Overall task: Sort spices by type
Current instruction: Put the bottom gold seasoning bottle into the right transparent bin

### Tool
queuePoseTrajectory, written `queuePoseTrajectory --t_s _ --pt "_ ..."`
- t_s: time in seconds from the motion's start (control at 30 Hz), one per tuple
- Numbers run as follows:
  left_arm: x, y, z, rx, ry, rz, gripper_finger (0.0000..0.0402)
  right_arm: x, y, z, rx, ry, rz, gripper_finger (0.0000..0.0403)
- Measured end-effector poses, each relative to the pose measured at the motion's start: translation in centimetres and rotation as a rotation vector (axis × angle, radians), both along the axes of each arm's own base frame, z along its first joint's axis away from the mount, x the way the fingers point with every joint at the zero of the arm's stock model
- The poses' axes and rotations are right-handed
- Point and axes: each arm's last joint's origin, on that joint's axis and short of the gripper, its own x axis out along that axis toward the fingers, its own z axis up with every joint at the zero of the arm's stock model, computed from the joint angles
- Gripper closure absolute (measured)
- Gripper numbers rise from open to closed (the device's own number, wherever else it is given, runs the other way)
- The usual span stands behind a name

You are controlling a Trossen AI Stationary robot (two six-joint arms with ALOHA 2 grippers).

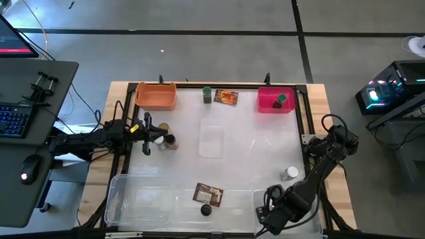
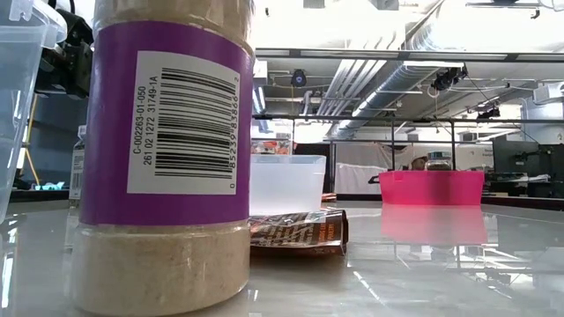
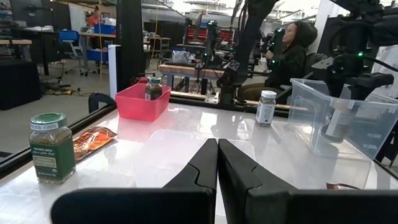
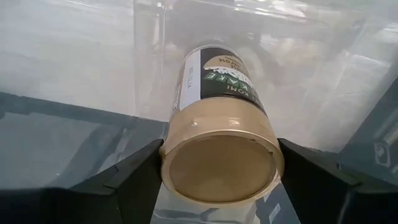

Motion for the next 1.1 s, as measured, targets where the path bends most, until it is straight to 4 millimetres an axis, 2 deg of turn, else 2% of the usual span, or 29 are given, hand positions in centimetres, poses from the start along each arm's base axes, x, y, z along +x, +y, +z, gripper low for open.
queuePoseTrajectory --t_s 0.63,1.1 --pt "0.0 0.0 -0.01 0.0 0.0 0.0 0.0401 0.43 0.66 0.18 0.089 -0.027 0.016 0.0112" --pt "0.0 0.0 0.0 0.0 0.001 0.0 0.0401 0.06 0.29 0.06 0.048 0.011 0.016 0.0102"
